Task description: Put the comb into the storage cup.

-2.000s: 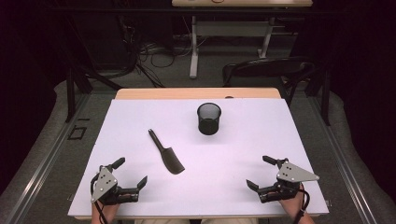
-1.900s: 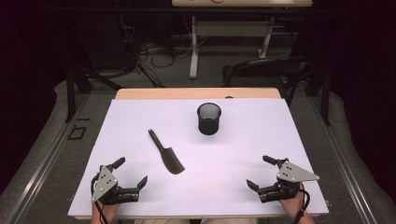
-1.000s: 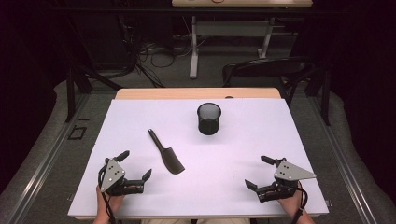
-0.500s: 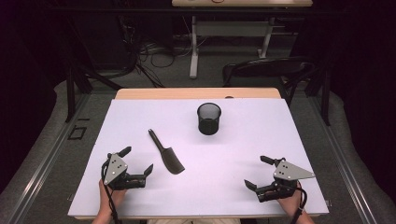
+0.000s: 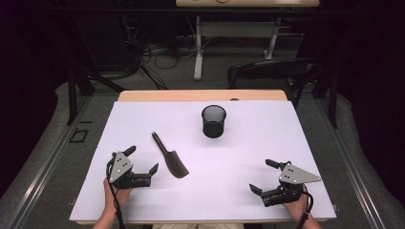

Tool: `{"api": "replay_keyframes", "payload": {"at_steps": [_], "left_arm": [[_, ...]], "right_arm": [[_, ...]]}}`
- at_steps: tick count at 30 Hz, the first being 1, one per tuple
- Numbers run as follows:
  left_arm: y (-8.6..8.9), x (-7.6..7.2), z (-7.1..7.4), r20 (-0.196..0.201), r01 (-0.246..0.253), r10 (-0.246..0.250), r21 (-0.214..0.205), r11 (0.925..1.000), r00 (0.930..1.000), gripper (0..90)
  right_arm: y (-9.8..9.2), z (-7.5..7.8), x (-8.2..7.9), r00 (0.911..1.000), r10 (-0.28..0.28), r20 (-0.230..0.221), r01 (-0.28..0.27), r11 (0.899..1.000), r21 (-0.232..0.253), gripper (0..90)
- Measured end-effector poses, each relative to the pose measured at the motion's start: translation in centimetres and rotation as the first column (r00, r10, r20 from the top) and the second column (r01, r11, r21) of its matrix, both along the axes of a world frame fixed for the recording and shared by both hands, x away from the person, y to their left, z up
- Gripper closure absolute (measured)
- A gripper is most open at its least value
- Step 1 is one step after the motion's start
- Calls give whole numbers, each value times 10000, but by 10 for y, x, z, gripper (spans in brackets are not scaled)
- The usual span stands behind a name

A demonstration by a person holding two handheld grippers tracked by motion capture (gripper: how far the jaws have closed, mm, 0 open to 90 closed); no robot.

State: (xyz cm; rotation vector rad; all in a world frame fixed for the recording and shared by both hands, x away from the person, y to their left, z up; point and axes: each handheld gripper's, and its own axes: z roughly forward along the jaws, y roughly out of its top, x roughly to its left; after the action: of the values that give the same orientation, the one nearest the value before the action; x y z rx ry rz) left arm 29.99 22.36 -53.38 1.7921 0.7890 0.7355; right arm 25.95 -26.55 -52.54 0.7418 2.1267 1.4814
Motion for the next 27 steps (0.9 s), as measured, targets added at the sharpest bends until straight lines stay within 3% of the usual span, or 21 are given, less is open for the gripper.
{"api": "replay_keyframes", "payload": {"at_steps": [16, 27], "left_arm": [[-3, 18, 6, -114, -128, 129, 106, 9999, 9999, 1], [-2, 33, 8, -422, -400, 404, 99, 9992, 9983, 2]], "right_arm": [[0, 0, -1, 10000, 41, 2, -41, 10000, -34, 0], [0, 1, -2, 10000, 1, -14, -1, 10000, -7, 0]]}}
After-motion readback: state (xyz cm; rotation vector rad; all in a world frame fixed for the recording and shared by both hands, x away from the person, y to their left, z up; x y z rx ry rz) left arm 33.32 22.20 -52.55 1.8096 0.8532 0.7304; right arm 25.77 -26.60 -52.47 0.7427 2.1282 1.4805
